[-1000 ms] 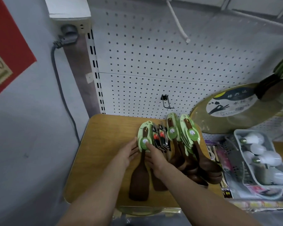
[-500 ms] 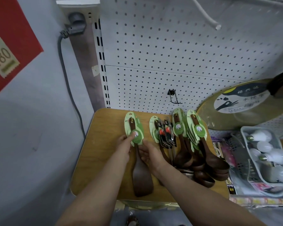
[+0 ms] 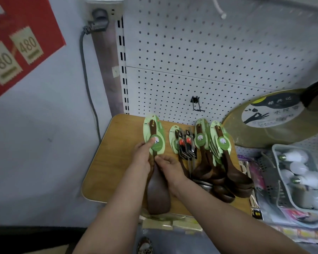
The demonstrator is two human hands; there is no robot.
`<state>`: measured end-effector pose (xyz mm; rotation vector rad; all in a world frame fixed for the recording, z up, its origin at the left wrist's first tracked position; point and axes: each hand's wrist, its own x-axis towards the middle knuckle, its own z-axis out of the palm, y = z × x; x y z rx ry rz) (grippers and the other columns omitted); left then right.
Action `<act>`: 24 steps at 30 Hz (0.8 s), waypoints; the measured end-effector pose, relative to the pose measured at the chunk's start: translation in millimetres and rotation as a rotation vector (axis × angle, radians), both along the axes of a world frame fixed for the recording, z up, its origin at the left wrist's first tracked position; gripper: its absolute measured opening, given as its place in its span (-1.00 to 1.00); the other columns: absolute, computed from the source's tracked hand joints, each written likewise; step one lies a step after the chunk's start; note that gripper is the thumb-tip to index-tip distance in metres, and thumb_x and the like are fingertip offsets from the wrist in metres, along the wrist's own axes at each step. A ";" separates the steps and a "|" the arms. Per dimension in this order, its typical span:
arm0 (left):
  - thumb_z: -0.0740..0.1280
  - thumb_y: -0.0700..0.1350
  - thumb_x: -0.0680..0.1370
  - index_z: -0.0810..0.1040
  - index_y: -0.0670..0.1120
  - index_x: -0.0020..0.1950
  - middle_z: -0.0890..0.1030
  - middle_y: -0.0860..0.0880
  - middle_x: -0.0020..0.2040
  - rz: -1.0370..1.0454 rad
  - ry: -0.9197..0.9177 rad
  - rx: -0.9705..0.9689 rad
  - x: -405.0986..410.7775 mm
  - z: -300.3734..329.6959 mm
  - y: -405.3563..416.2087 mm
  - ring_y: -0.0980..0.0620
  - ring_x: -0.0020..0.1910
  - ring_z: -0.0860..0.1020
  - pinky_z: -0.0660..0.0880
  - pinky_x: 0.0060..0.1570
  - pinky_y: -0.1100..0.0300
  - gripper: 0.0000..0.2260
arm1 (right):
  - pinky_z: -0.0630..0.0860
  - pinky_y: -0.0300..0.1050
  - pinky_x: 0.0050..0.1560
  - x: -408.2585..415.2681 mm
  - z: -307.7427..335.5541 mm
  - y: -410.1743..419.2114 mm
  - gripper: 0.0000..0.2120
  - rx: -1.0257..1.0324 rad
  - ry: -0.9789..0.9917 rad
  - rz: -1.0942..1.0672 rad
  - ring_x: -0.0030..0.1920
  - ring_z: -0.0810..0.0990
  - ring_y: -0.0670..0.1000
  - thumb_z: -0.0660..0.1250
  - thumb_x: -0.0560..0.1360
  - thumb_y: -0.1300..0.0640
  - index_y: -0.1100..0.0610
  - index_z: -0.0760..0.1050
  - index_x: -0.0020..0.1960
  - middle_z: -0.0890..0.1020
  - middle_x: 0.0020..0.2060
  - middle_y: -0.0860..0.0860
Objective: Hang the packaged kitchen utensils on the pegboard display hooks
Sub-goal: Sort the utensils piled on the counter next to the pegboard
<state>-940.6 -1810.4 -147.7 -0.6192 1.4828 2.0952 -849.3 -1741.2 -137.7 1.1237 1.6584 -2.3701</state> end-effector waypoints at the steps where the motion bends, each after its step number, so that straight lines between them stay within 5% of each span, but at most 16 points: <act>1: 0.54 -0.10 0.47 0.58 -0.15 0.03 0.70 -0.16 -0.06 -0.009 0.014 0.008 5.4 6.9 3.3 -0.09 -0.20 0.66 0.58 -0.25 0.11 -0.77 | 0.59 -0.05 -0.03 4.7 5.7 2.5 -0.89 0.007 0.014 -0.009 -0.20 0.66 0.06 0.43 0.56 0.25 0.13 0.63 -0.15 0.71 -0.21 0.14; 4: 0.50 -0.11 0.51 0.61 -0.11 -0.02 0.70 -0.08 -0.20 -0.051 0.078 0.030 28.6 32.8 17.5 0.08 -0.44 0.62 0.46 -0.51 0.29 -0.87 | 0.60 0.01 0.08 24.3 17.4 19.4 -0.97 0.030 0.068 -0.037 -0.11 0.68 0.12 0.43 0.55 0.27 0.19 0.64 -0.07 0.72 -0.13 0.19; 7: 0.45 -0.08 0.56 0.64 -0.04 0.03 0.71 -0.03 -0.22 -0.123 0.146 0.039 61.6 58.0 40.3 0.09 -0.45 0.62 0.44 -0.52 0.30 -0.91 | 0.64 -0.08 0.01 53.6 28.5 45.8 -0.83 0.066 0.118 -0.037 -0.07 0.69 0.13 0.42 0.56 0.25 0.32 0.63 0.11 0.72 -0.02 0.26; 13: 0.45 0.08 0.55 0.62 -0.02 0.14 0.73 -0.05 -0.07 -0.222 0.241 0.091 150.5 103.4 112.9 -0.07 -0.24 0.65 0.53 -0.32 0.13 -0.76 | 0.68 -0.01 -0.07 147.3 58.6 115.9 -0.74 0.035 0.197 -0.144 -0.20 0.69 0.07 0.47 0.53 0.26 0.27 0.57 0.20 0.72 -0.02 0.24; 15: 0.44 0.01 0.57 0.62 -0.08 0.16 0.73 -0.07 -0.03 -0.220 0.302 0.115 185.2 112.6 144.0 -0.10 -0.08 0.69 0.63 -0.06 0.01 -0.76 | 0.64 0.07 0.04 185.4 64.6 143.6 -0.75 0.038 0.237 -0.175 -0.21 0.67 0.09 0.45 0.53 0.28 0.30 0.57 0.18 0.71 -0.05 0.27; 17: 0.44 -0.04 0.57 0.62 -0.09 0.14 0.73 -0.11 0.02 -0.252 0.335 0.134 224.1 118.5 178.0 -0.11 -0.01 0.68 0.62 0.08 -0.06 -0.80 | 0.65 -0.06 -0.11 228.0 69.4 172.9 -0.85 0.034 0.268 -0.212 -0.30 0.66 0.04 0.43 0.54 0.31 0.27 0.58 0.10 0.72 -0.18 0.22; 21: 0.39 -0.08 0.60 0.60 -0.12 0.09 0.71 -0.12 -0.06 -0.369 0.321 0.149 308.3 122.8 253.4 -0.06 -0.26 0.67 0.55 -0.44 0.18 -0.87 | 0.60 -0.23 -0.28 319.7 71.1 236.1 -0.76 0.084 0.283 -0.344 -0.35 0.67 -0.06 0.45 0.52 0.31 0.32 0.54 0.16 0.72 -0.16 0.19; 24: 0.39 -0.11 0.61 0.60 -0.11 0.02 0.70 -0.13 -0.12 -0.489 0.303 0.181 373.5 120.5 312.8 -0.01 -0.36 0.68 0.59 -0.36 0.12 -0.92 | 0.65 -0.11 -0.03 392.7 69.0 281.8 -0.79 0.108 0.272 -0.453 -0.24 0.67 -0.01 0.48 0.51 0.28 0.24 0.57 0.13 0.71 -0.17 0.13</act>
